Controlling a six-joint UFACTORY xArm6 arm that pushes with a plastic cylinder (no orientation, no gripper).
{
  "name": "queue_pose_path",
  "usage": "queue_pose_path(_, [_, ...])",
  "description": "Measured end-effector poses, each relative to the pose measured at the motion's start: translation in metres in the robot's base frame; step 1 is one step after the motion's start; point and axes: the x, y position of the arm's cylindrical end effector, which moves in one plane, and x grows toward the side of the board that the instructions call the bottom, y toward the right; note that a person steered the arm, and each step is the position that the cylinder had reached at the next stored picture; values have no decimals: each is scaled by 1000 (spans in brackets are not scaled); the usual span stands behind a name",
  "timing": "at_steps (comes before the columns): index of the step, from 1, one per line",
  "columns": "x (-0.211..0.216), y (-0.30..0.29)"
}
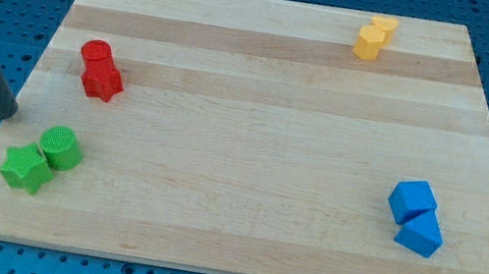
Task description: Point your arm at the green circle
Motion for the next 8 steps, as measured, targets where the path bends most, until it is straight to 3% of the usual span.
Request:
queue_pose_path(3, [7, 43])
queue_pose_path(6, [21, 46])
queue_pose_path(8, [21, 152])
